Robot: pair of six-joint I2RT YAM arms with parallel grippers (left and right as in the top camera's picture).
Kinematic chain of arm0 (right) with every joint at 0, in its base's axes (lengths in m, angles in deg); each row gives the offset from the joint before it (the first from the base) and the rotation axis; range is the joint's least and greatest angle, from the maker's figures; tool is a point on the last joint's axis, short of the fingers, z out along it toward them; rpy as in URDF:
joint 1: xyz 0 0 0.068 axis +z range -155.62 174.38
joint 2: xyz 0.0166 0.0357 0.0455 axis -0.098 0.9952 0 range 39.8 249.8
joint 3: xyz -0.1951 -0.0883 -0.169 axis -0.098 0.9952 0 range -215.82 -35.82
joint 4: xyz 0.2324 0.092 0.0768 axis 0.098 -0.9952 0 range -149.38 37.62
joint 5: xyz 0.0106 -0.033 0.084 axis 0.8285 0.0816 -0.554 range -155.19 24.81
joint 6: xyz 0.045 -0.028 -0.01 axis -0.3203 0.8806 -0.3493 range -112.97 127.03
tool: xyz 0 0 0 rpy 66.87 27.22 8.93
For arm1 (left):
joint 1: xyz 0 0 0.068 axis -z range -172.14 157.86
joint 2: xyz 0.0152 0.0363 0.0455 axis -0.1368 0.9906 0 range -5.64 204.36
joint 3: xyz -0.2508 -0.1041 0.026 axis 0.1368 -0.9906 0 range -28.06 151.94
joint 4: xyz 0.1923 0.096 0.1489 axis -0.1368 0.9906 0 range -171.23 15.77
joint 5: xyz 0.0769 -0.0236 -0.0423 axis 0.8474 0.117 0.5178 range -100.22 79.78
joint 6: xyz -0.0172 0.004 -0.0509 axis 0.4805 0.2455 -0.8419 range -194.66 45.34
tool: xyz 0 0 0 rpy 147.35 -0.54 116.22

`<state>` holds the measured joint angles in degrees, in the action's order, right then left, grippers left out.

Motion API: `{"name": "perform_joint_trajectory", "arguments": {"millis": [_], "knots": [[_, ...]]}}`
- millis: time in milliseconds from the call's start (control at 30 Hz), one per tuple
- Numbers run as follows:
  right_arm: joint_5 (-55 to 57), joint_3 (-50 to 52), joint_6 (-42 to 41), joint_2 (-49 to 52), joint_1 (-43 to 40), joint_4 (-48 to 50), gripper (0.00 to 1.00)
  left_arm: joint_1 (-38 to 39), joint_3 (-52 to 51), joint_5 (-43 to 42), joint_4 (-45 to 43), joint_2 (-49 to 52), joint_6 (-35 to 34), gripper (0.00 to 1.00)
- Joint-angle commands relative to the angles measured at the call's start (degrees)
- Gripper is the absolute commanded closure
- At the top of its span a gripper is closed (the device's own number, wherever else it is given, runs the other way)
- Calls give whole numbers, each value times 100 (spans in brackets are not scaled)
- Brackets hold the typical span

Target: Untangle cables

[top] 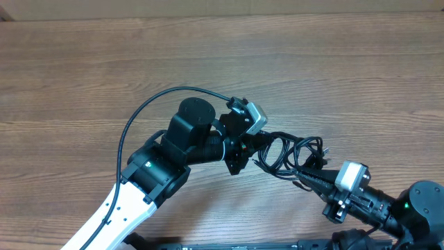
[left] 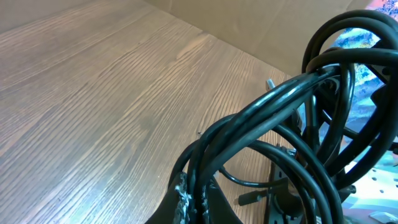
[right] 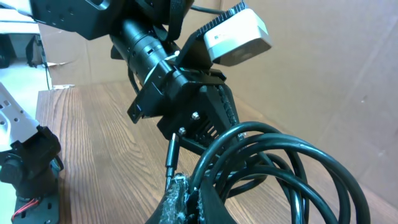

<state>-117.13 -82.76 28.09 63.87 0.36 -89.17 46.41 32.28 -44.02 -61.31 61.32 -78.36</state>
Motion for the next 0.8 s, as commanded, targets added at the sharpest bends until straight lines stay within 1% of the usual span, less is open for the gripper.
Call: {"name": "perform_joint_trajectory", "arguments": {"millis": [0,267,333,433,533,633,767], "knots": [[-282,-103,2,-22,-15,133,96,-24,31,66,4,-92,-94,96],[-236,-103,-50,-22,-17,627,96,-24,31,-61,310,144,-96,96],[125,-103,-531,-22,-17,776,96,-26,31,-94,319,192,-92,96],[1091,-103,-1421,-22,-17,892,96,-26,31,-96,315,203,17,96],[1873,-103,-2068,-22,-17,890,96,-26,31,-94,315,203,35,96],[2597,-103,-2640,-22,-17,883,96,-26,31,-96,315,203,76,96],[3390,-103,-3178,-22,-17,743,96,-26,31,-111,295,201,144,96]]}}
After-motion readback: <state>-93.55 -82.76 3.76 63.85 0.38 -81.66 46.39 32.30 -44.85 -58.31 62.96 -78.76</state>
